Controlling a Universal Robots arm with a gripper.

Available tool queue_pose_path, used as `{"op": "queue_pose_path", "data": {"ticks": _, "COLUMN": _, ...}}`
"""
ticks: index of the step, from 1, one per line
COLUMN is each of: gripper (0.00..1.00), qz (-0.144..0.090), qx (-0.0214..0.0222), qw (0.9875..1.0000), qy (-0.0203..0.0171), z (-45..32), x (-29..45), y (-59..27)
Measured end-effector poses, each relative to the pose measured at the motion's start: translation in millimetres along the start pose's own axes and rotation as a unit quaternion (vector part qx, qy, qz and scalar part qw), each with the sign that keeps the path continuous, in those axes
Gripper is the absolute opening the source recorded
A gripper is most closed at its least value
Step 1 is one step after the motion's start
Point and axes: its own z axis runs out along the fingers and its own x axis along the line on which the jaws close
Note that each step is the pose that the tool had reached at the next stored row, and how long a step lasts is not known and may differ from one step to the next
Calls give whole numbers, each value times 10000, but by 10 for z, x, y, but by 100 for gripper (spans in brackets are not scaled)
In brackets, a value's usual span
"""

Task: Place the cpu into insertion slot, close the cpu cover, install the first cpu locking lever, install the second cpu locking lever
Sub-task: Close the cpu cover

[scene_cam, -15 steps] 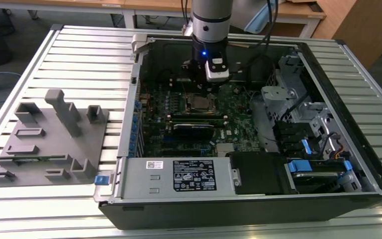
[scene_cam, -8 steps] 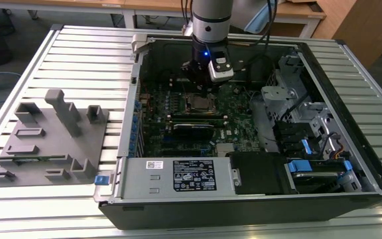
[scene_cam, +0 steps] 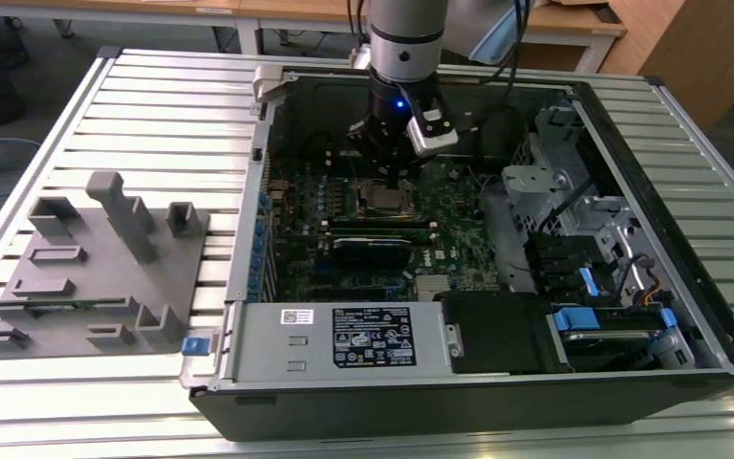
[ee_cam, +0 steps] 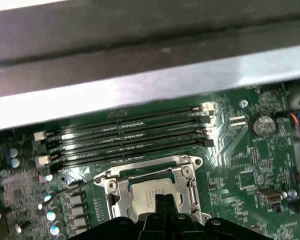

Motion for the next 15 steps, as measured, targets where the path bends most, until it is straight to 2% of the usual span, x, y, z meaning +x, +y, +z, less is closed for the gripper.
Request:
{"op": "queue_pose_path", "data": {"ticks": 5, "gripper": 11, "qz": -380, "qx": -13, "qw": 9993, "qy": -10, "z": 5, "x": 1, "y": 0}}
{"op": "queue_pose_path", "data": {"ticks": 11, "gripper": 11, "qz": -748, "qx": -19, "qw": 9972, "qy": -12, "z": 9, "x": 4, "y": 0}}
{"op": "queue_pose_path", "data": {"ticks": 15, "gripper": 11, "qz": -783, "qx": -21, "qw": 9969, "qy": -12, "z": 10, "x": 4, "y": 0}}
